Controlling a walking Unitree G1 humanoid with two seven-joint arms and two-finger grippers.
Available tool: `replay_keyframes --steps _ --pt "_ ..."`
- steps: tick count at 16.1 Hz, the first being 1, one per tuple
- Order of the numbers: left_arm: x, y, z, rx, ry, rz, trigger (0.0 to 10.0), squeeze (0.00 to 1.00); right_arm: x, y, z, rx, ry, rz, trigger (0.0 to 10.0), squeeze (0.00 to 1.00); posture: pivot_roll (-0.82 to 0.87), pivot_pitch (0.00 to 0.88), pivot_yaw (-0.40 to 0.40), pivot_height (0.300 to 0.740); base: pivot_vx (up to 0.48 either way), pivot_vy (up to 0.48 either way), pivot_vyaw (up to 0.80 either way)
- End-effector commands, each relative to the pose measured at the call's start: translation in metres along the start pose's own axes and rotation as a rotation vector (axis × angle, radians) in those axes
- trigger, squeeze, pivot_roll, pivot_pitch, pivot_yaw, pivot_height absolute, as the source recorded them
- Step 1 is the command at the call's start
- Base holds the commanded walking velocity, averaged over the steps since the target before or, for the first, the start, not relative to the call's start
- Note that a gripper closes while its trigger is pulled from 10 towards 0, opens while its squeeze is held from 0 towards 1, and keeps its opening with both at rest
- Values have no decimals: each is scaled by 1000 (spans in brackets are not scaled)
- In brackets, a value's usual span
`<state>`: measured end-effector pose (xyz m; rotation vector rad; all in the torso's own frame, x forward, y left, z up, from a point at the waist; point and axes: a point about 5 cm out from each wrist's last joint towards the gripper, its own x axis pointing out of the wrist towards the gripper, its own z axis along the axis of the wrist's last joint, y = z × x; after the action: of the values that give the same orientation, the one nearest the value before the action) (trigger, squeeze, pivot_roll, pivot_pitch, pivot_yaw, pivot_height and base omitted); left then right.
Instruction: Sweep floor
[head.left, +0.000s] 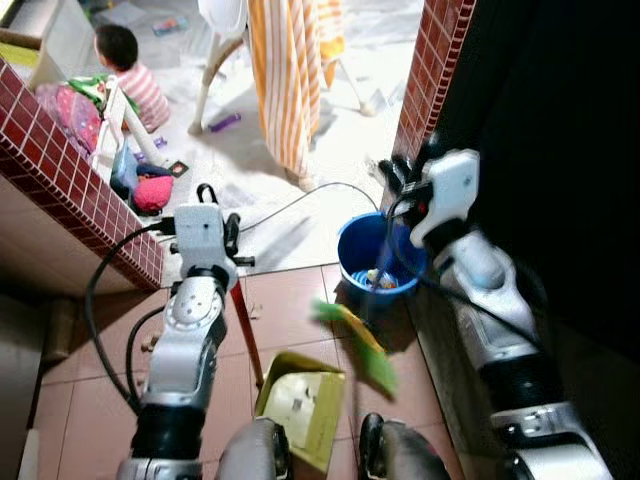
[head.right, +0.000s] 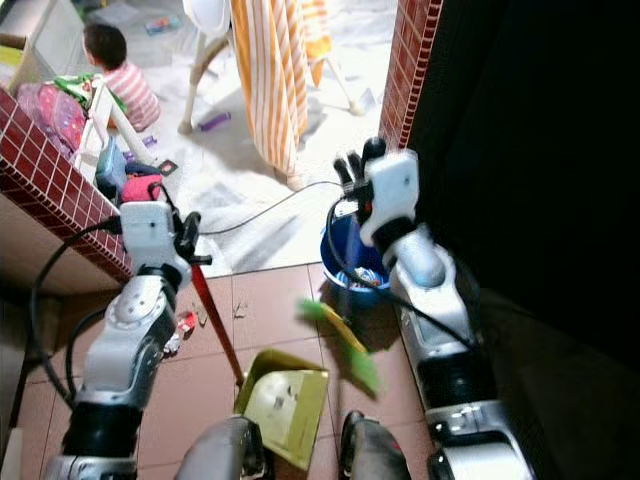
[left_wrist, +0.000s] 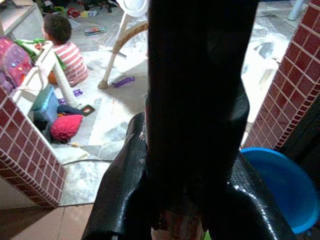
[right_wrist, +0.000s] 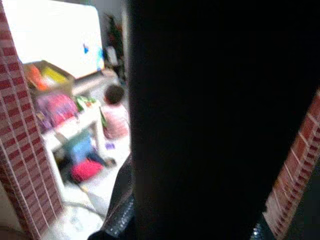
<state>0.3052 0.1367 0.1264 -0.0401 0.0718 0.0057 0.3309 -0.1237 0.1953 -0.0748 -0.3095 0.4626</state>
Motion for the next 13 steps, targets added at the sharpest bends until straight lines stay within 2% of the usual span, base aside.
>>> replay_keyframes --steps 1,3,4,6,8,11,13 --pt "3 1 5 -10 -28 10 10000 0 6 -7 27 -139 -71 41 10000 0 -35 189 51 740 0 0 0" --pt "4 -1 5 -20 -31 15 10000 0 6 -17 40 -377 -88 95 10000 0 -43 179 43 740 0 0 0" --pt "4 -3 4 -26 -33 13 10000 0 5 -29 38 -430 -63 63 10000 0 -46 173 37 740 0 0 0" --pt "5 -5 3 -32 -33 11 10000 0 2 -39 33 -539 -28 59 10000 0 -41 165 27 740 0 0 0" --pt "5 -5 4 -38 -40 15 10000 0 -3 -50 21 -623 19 53 10000 0 -34 161 18 740 0 0 0" --pt "5 -1 2 -38 -40 21 10000 0 -4 -54 17 -620 34 68 10000 0 -36 158 18 740 0 0 0" --pt "6 -3 2 -38 -40 20 10000 0 -6 -59 18 -671 16 71 10000 0 -42 150 19 740 0 0 0"
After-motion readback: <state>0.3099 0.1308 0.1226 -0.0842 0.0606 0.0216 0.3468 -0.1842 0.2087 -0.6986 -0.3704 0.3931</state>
